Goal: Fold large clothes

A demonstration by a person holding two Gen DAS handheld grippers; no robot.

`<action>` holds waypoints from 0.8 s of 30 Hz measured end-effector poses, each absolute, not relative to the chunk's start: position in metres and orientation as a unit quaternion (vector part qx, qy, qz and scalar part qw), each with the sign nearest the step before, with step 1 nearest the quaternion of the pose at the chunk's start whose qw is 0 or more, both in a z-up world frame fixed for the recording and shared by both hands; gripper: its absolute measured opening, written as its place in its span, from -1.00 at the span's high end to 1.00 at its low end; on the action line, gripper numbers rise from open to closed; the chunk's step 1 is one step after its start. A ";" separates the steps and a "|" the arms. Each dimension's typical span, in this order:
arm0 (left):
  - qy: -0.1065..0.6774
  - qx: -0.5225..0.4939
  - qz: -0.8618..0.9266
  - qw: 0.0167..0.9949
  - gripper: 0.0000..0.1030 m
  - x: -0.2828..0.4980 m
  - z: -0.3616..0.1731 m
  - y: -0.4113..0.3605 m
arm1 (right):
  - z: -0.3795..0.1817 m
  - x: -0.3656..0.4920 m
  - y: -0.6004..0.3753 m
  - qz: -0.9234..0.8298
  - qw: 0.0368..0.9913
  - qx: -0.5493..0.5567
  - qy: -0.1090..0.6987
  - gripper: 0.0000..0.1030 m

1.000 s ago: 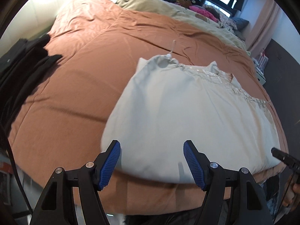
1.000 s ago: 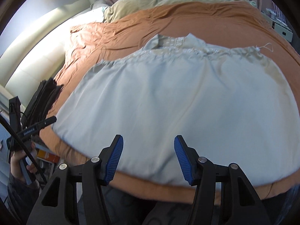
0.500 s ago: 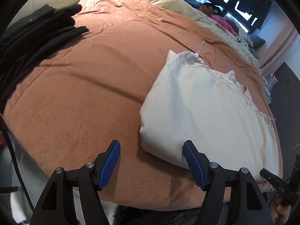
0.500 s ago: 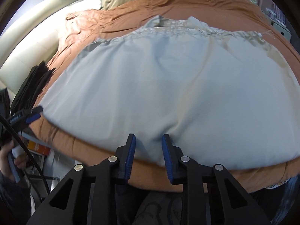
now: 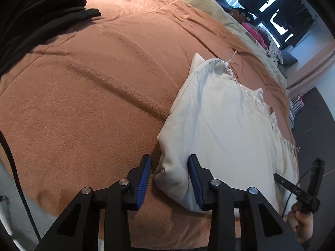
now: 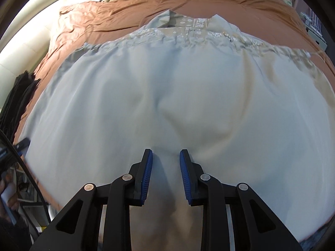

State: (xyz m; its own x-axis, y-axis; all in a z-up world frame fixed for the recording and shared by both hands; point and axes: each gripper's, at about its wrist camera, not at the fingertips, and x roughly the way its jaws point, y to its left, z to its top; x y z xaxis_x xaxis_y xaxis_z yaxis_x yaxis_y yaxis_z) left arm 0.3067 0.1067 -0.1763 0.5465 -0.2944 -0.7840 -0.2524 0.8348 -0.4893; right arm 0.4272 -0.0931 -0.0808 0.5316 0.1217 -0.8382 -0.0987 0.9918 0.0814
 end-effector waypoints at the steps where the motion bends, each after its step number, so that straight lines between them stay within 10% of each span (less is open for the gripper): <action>1: 0.478 -0.293 -0.014 0.828 0.32 0.309 -0.177 0.107 | -0.081 0.436 -0.093 0.060 0.875 0.013 0.481 0.53; 24: 0.479 -0.388 -0.024 0.787 0.21 0.302 -0.185 0.126 | -0.057 0.549 -0.112 0.064 0.874 0.038 0.480 0.53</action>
State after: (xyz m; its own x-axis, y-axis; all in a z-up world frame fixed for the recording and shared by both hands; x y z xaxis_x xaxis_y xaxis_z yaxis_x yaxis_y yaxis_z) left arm 0.3018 0.1264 -0.1847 0.5408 -0.4086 -0.7352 -0.3342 0.6977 -0.6336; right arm 0.5486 -0.1116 -0.0575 0.5300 0.1493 -0.8348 -0.0754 0.9888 0.1289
